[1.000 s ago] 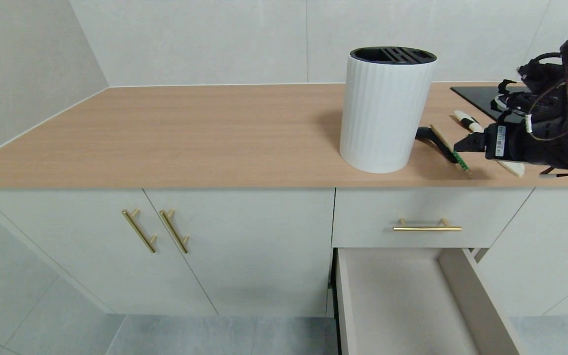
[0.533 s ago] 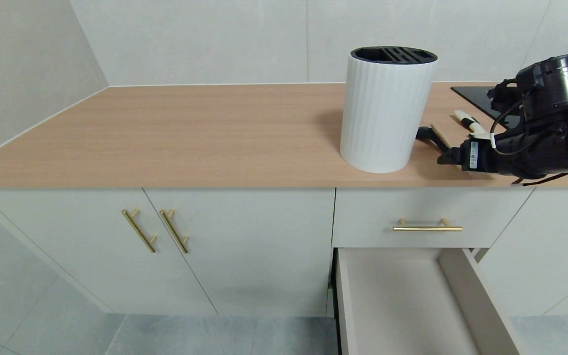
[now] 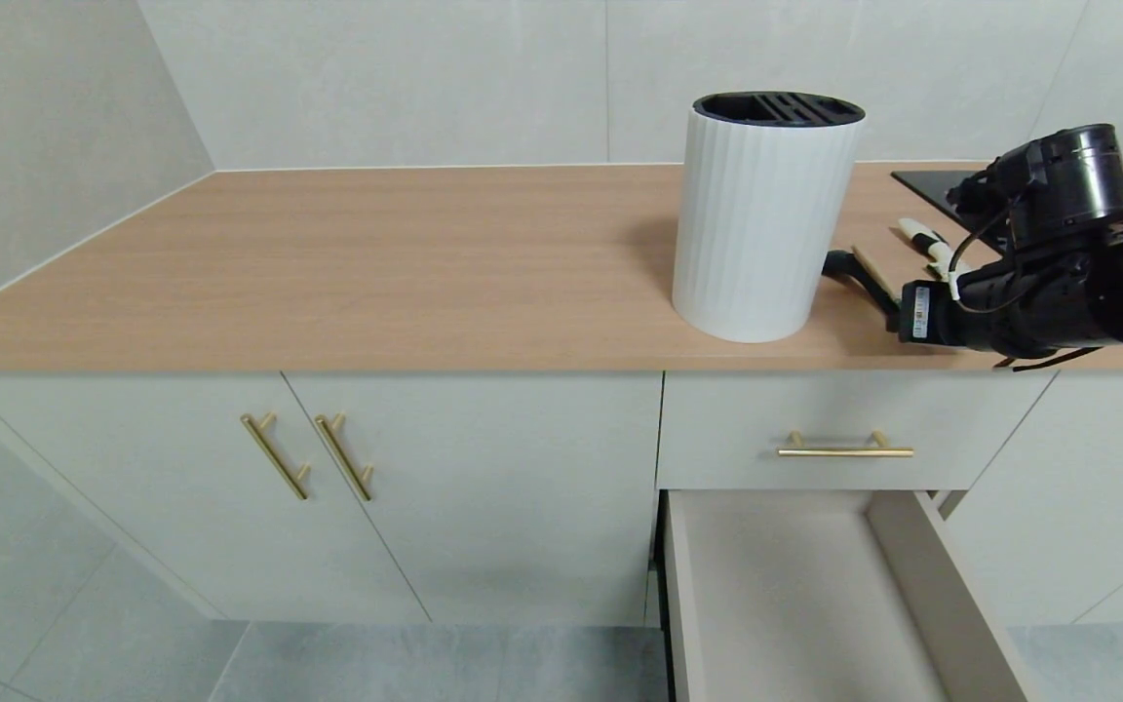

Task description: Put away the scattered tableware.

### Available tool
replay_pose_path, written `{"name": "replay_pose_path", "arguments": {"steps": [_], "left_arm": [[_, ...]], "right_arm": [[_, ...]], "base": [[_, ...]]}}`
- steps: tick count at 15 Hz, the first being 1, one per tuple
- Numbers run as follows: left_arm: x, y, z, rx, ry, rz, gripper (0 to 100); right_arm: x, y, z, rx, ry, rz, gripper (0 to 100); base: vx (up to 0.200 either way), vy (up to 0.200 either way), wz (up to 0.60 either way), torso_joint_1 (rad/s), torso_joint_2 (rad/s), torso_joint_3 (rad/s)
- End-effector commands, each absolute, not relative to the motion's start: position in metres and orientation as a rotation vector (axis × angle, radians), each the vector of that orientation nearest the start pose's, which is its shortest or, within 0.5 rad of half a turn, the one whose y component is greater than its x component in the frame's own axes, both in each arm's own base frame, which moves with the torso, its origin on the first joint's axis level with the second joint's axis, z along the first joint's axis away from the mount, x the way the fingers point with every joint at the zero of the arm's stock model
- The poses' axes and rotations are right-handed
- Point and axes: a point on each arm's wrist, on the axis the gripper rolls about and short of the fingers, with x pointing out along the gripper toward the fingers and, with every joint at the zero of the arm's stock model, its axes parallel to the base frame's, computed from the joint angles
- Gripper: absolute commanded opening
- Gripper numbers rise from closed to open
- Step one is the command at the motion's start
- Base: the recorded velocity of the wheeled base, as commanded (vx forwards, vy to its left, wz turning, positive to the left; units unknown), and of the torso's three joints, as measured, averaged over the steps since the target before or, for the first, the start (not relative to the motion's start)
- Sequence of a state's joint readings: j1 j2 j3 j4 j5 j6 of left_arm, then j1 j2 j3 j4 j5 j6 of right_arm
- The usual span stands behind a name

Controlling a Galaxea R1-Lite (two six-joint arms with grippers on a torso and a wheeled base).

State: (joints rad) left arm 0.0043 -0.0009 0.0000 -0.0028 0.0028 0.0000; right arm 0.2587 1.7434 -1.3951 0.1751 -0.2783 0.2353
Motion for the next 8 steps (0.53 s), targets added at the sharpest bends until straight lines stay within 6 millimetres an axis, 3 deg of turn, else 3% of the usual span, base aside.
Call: {"name": "replay_pose_path", "arguments": {"steps": [1,4,6,8], "left_arm": [[-0.023,0.0,0.076,0.0,-0.003,0.008,100],[-0.023,0.0,0.076,0.0,-0.003,0.008,100],[-0.023,0.0,0.076,0.0,-0.003,0.008,100],[-0.023,0.0,0.076,0.0,-0.003,0.008,100]], "right_arm": [[0.32,0.078,0.256,0.091,0.498,-0.078,0],[0.305,0.075,0.271,0.114,0.454,-0.076,0],[0.256,0.07,0.299,0.158,0.369,-0.039,0],[0.225,0.065,0.308,0.167,0.333,-0.016,0]], "base": [[0.0,0.0,0.0,0.0,0.0,0.0],[0.0,0.0,0.0,0.0,0.0,0.0],[0.0,0.0,0.0,0.0,0.0,0.0],[0.0,0.0,0.0,0.0,0.0,0.0]]}}
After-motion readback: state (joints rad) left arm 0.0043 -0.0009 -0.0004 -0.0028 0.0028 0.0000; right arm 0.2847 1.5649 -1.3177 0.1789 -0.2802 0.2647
